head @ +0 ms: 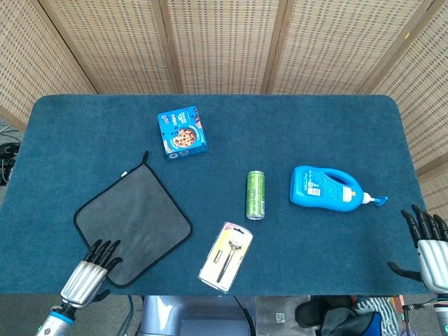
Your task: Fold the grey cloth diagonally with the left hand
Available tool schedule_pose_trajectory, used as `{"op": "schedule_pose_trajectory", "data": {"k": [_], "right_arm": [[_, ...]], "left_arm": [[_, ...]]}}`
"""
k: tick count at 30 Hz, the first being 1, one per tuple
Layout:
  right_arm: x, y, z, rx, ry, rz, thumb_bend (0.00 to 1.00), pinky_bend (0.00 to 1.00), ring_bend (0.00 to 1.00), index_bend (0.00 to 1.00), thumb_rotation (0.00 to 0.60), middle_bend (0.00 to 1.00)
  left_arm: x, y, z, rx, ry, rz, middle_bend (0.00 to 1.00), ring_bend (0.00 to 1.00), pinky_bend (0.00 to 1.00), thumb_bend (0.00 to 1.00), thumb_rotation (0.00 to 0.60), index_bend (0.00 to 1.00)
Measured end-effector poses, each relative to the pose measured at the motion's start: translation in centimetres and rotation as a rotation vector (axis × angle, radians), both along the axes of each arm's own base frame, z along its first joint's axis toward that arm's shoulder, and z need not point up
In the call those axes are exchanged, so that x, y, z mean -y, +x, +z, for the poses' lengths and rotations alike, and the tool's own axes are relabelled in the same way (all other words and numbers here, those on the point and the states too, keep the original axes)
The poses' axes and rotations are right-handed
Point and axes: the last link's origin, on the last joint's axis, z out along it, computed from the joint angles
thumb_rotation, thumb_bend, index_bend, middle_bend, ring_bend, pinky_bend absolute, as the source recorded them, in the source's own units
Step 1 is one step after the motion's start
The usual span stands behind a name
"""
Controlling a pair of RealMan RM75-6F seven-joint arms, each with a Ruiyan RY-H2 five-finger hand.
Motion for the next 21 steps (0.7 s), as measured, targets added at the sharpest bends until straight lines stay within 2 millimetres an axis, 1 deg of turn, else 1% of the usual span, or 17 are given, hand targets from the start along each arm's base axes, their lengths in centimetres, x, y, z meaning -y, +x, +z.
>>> {"op": "schedule_pose_trajectory", "data": {"k": [11,21], "right_arm": [[0.0,0.0,0.0,0.001,-0.002,0.000,0.00,0.00,0.00,0.00,0.600,0.00],[0.1,0.1,0.1,0.005,-0.006,0.002,0.00,0.00,0.00,0.00,0.600,0.00]], "left_arm": [[-0.3,0.5,-1.0,0.017,-0.001,-0.007,0.00,0.00,0.00,0.19,0.600,0.27],[-0.5,1.0,-1.4,0.011,-0.006,-0.018,0.00,0.00,0.00,0.19,0.600,0.27]]}}
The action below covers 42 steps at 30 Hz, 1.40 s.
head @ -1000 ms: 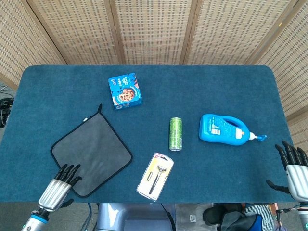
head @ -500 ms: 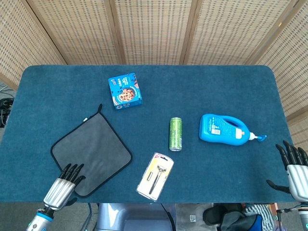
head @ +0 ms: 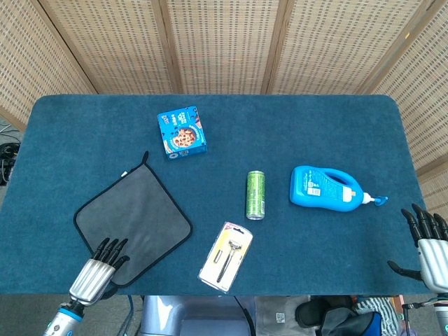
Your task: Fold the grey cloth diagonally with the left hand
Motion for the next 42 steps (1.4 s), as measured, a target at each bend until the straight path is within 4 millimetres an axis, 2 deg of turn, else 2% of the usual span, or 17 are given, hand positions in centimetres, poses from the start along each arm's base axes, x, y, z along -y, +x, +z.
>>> {"op": "schedule_pose_trajectory", "data": {"k": [20,24,32,42], "right_arm": [[0.01,0.01,0.14,0.009,-0.016,0.005,0.00,0.00,0.00,0.00,0.600,0.00],[0.08,0.04,0.15,0.009,-0.017,0.006,0.00,0.00,0.00,0.00,0.600,0.00],[-0.06,-0.01,0.11,0.010,-0.016,0.005,0.00,0.00,0.00,0.00,0.600,0.00],[0.03,0.02,0.15,0.011,-0.017,0.006,0.00,0.00,0.00,0.00,0.600,0.00]], "left_arm": [[-0.27,0.13,-0.89,-0.022,-0.009,-0.009,0.00,0.00,0.00,0.19,0.600,0.27],[-0.40,0.21,-0.91,-0.020,-0.006,-0.011,0.00,0.00,0.00,0.29,0.600,0.27],[-0.42,0.36,-0.86,-0.011,0.001,-0.016,0.00,0.00,0.00,0.38,0.600,0.28],[-0.46,0.52,-0.96,-0.003,-0.002,-0.021,0.00,0.00,0.00,0.39,0.600,0.32]]}}
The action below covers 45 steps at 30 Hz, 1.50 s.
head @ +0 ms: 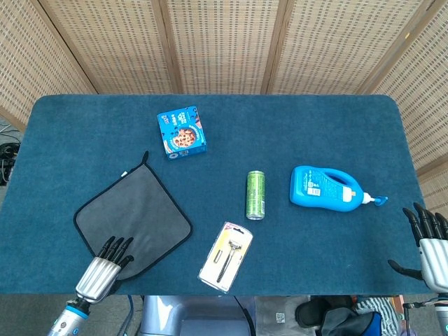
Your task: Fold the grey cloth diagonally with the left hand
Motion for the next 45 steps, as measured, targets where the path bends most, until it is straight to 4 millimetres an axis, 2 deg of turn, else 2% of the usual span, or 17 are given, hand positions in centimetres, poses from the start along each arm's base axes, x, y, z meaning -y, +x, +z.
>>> {"op": "schedule_pose_trajectory", "data": {"k": [13,26,31,38,45], "right_arm": [[0.0,0.0,0.0,-0.001,-0.001,0.000,0.00,0.00,0.00,0.00,0.600,0.00],[0.0,0.0,0.0,-0.001,-0.001,-0.002,0.00,0.00,0.00,0.00,0.600,0.00],[0.0,0.0,0.0,-0.002,-0.002,0.000,0.00,0.00,0.00,0.00,0.600,0.00],[0.1,-0.1,0.0,-0.002,-0.001,-0.005,0.00,0.00,0.00,0.00,0.600,0.00],[0.1,-0.1,0.0,-0.001,-0.004,-0.005,0.00,0.00,0.00,0.00,0.600,0.00]], "left_arm": [[-0.2,-0.1,-0.1,0.005,0.007,0.001,0.00,0.00,0.00,0.45,0.600,0.51],[-0.9,-0.3,0.3,-0.015,0.044,-0.008,0.00,0.00,0.00,0.45,0.600,0.59],[-1.7,-0.1,0.6,-0.027,0.064,-0.024,0.00,0.00,0.00,0.45,0.600,0.59],[-4.6,1.1,1.6,-0.050,0.115,-0.065,0.00,0.00,0.00,0.45,0.600,0.59],[-6.3,1.9,2.1,-0.060,0.141,-0.087,0.00,0.00,0.00,0.45,0.600,0.59]]}}
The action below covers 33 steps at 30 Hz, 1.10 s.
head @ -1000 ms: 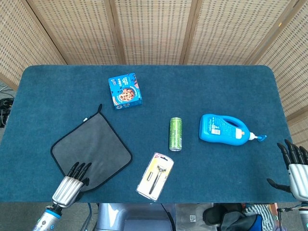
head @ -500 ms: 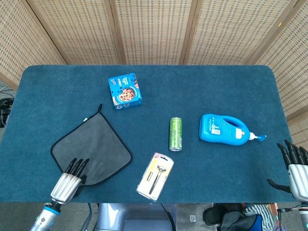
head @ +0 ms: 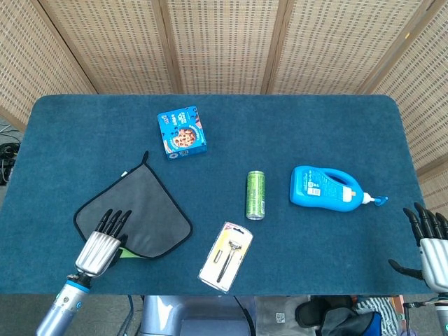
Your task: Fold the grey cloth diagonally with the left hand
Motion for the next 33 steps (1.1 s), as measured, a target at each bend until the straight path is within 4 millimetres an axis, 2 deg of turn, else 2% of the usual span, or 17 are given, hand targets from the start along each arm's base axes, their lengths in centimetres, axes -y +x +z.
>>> {"op": "schedule_pose_trajectory", "data": {"k": [7,14,23,33], "right_arm": [[0.0,-0.1,0.0,0.000,0.003,-0.004,0.00,0.00,0.00,0.00,0.600,0.00],[0.1,-0.3,0.1,0.001,0.001,-0.014,0.00,0.00,0.00,0.00,0.600,0.00],[0.2,-0.7,-0.1,-0.001,0.007,-0.026,0.00,0.00,0.00,0.00,0.600,0.00],[0.3,-1.1,-0.3,-0.001,0.013,-0.037,0.00,0.00,0.00,0.00,0.600,0.00]], "left_arm": [[-2.7,0.3,0.1,-0.035,0.017,0.010,0.00,0.00,0.00,0.45,0.600,0.59],[-6.8,0.8,0.5,-0.053,0.054,0.022,0.00,0.00,0.00,0.45,0.600,0.59],[-10.9,2.1,0.7,-0.070,0.085,0.002,0.00,0.00,0.00,0.45,0.600,0.59],[-13.4,2.5,-0.4,-0.098,0.079,0.020,0.00,0.00,0.00,0.45,0.600,0.59]]}}
